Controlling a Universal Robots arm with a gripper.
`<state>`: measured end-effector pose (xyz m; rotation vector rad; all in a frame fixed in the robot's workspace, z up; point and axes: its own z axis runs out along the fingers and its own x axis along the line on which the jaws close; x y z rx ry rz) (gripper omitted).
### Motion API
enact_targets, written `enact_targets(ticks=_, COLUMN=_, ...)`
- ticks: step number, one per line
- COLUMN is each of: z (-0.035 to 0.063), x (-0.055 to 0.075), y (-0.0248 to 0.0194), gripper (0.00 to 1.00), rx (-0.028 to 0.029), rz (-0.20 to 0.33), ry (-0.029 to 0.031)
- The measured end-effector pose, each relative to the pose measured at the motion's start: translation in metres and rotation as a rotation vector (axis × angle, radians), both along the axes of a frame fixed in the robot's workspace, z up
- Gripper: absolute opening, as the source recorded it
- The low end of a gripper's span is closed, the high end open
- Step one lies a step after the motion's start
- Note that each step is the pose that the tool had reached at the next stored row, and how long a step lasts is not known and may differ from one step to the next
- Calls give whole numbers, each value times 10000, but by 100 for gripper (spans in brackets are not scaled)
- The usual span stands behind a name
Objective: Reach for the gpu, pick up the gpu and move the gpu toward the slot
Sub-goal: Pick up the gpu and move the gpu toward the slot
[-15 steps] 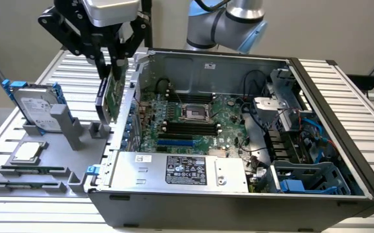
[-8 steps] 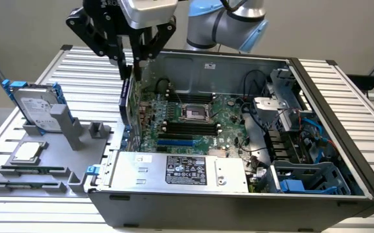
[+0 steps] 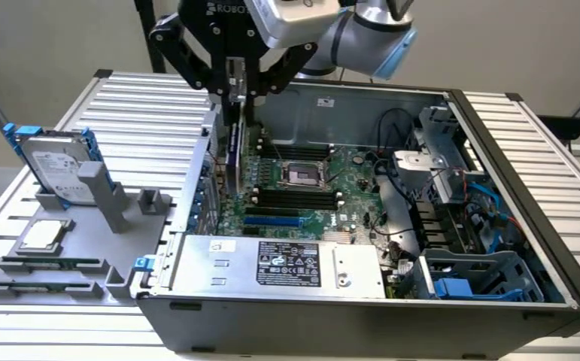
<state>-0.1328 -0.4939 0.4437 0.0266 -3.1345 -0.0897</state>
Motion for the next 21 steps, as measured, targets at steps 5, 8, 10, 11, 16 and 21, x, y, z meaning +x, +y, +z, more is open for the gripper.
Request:
enact_targets(ticks=5, z=-19, x=230, y=6, gripper=27, rx=-1, rz=-1, ry=45)
enact_targets(ticks=8, z=-41, x=365, y=14, gripper=27, rx=0, rz=0, ry=81)
enact_targets(ticks=10, z=-64, x=455, y=25, gripper=27, rx=0, rz=-1, ry=106)
enact_targets(ticks=11, z=-76, x=500, y=32, gripper=27, rx=0, rz=0, ry=118)
enact_targets(ticks=16, z=-148, x=720, y=87, gripper=27, rx=-3, rz=0, ry=160)
enact_targets(ticks=21, z=-222, x=867, y=188, gripper=27, rx=-12, rz=0, ry=190)
